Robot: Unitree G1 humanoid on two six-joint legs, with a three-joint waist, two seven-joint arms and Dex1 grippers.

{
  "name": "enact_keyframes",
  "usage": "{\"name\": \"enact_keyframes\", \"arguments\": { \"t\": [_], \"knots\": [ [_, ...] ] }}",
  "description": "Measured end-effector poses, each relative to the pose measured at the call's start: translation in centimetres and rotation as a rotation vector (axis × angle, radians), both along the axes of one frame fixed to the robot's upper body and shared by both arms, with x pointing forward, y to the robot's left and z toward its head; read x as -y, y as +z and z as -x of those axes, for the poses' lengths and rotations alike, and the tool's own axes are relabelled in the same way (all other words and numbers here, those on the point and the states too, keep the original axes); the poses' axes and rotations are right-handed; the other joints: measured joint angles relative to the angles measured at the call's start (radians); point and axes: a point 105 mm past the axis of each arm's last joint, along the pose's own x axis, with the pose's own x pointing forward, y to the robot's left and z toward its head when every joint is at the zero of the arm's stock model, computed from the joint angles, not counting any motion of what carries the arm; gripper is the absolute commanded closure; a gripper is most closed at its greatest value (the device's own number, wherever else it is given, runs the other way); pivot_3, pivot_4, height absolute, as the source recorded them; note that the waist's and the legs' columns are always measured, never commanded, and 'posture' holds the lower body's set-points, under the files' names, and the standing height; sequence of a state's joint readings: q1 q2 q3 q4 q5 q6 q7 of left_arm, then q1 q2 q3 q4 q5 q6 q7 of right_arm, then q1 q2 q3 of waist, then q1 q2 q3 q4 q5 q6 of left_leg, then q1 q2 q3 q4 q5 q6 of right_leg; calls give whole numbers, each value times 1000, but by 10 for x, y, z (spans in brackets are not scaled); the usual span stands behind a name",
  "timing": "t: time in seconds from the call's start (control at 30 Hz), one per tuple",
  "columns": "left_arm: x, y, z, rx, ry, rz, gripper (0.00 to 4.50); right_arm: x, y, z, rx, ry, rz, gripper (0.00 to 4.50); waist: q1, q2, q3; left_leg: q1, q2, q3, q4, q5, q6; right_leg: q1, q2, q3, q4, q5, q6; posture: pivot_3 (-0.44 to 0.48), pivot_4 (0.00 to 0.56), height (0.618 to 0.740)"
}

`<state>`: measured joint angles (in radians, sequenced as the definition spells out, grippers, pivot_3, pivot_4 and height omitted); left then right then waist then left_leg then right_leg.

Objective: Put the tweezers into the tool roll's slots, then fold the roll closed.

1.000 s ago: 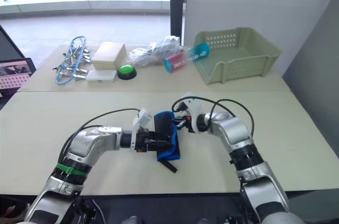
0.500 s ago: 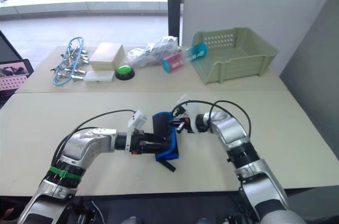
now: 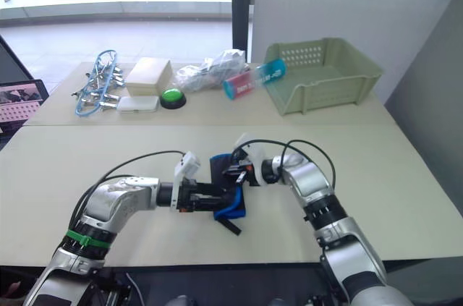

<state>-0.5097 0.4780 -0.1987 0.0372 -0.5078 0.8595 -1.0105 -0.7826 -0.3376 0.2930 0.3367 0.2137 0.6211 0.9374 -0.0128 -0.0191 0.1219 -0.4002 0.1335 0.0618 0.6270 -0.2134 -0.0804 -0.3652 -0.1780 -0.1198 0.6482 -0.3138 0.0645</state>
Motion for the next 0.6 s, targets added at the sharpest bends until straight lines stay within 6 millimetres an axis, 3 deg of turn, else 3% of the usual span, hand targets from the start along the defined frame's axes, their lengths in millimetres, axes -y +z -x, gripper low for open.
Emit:
{"name": "enact_keyframes", "arguments": {
  "t": [0.27,0.3,0.4,0.6],
  "knots": [
    [-12,1,3,67,16,66,718,4,-4,1,-28,-8,15,4500,2,0,0,1,0,0,0,0,0,2,0,0,0,0,0,0,150,722],
    [-13,1,3,74,15,76,1265,5,-4,2,-30,-9,13,4500,2,0,0,0,0,0,1,0,0,2,0,0,-1,0,0,0,150,722],
    [-15,3,2,74,17,93,2185,5,-3,2,-37,-15,10,4500,3,0,0,0,0,0,1,0,0,1,0,0,-1,0,0,0,150,722],
    [4,16,-1,123,-4,189,4192,4,-2,4,-37,-19,6,4500,3,0,0,0,0,0,1,0,0,1,0,0,-1,0,0,0,150,722]
  ]
}}
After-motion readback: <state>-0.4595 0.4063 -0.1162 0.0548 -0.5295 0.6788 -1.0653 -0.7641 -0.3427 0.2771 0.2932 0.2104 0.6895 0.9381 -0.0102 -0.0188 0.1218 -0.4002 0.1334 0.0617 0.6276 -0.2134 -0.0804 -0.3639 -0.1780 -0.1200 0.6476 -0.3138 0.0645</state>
